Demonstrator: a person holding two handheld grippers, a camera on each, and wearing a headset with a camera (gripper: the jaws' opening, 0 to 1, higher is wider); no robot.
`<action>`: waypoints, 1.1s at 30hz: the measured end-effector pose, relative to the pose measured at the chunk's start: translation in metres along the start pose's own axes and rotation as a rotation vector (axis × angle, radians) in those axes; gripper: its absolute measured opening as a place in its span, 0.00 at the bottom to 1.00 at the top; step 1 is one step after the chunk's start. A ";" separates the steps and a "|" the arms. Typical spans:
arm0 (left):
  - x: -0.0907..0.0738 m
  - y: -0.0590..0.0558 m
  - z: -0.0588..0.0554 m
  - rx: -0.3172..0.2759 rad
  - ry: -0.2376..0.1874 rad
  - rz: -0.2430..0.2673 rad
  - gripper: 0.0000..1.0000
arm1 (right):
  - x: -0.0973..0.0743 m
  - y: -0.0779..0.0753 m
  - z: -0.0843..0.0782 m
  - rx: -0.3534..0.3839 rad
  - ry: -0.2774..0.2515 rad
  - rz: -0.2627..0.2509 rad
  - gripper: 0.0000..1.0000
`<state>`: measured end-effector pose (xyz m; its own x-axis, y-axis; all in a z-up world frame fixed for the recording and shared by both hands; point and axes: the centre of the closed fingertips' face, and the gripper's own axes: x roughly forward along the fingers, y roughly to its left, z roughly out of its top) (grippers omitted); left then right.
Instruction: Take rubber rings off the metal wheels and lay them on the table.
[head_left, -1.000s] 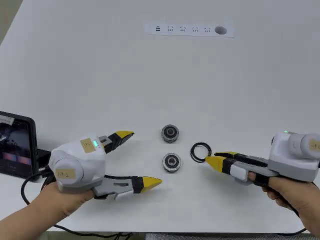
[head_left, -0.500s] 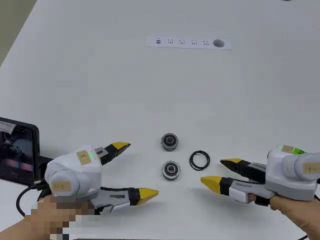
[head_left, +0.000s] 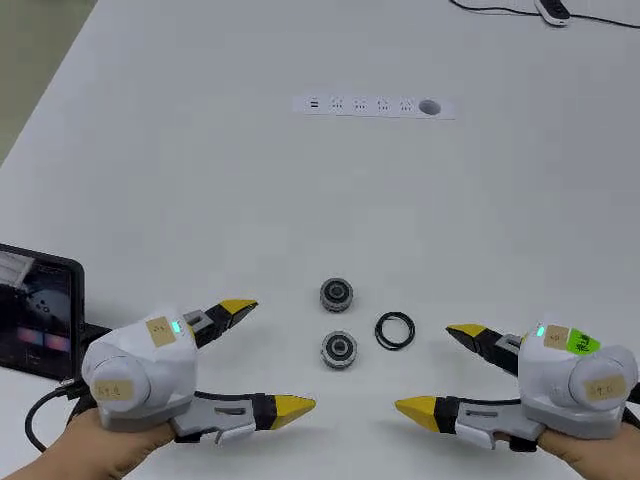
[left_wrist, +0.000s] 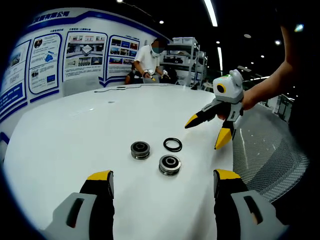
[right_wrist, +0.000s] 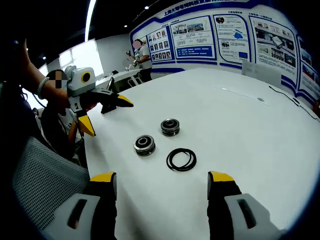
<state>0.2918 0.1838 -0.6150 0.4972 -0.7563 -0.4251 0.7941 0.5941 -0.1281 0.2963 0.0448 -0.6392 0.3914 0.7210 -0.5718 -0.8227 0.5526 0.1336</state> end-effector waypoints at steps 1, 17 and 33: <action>-0.001 0.000 0.000 0.000 -0.002 0.001 0.84 | 0.000 0.000 0.000 -0.009 -0.001 -0.003 0.76; -0.011 -0.001 0.001 0.001 -0.043 0.041 0.89 | -0.010 0.004 0.012 -0.087 -0.139 -0.052 0.96; -0.019 0.003 0.003 0.000 -0.063 0.083 0.93 | -0.011 0.007 0.018 -0.093 -0.154 -0.071 0.99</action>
<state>0.2859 0.1992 -0.6047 0.5821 -0.7204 -0.3770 0.7496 0.6551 -0.0946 0.2938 0.0477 -0.6174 0.5026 0.7407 -0.4459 -0.8223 0.5687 0.0177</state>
